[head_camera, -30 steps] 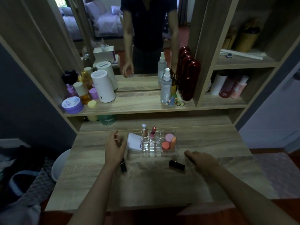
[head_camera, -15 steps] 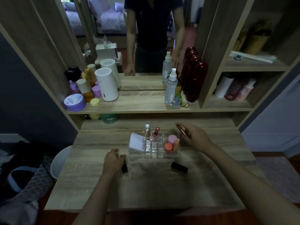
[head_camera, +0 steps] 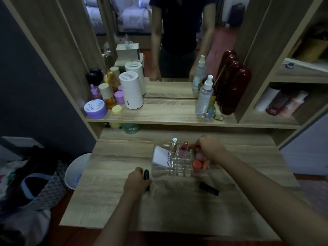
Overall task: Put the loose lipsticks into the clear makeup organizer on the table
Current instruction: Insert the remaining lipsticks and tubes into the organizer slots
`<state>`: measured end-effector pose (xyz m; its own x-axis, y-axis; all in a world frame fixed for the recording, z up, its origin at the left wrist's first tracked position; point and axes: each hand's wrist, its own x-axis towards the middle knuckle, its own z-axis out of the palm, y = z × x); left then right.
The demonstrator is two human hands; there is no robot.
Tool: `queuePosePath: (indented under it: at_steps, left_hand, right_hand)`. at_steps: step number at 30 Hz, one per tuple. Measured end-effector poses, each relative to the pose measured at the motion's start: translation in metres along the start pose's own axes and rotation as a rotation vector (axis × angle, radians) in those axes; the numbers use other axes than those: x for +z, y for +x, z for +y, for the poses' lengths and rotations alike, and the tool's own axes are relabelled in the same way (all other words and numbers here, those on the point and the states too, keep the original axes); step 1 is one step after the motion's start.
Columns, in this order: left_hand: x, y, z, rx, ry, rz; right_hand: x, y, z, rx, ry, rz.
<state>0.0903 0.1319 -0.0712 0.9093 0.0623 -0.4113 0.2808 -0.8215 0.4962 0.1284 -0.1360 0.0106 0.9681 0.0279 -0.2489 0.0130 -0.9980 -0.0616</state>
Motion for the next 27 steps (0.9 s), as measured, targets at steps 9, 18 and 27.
queuePosePath:
  at_steps: [9,18,27]
  left_hand:
    - [-0.048,0.006,0.027,0.107,-0.271,0.305]
    - [-0.049,0.003,0.080,0.338,-0.438,0.309]
    - [-0.027,0.007,0.091,0.416,-0.367,0.282]
  right_hand:
    - [0.005,0.008,-0.013,0.004,-0.012,0.045]
    - [0.009,0.011,-0.028,0.010,0.144,0.038]
    - [0.019,0.007,-0.033,0.001,0.365,0.116]
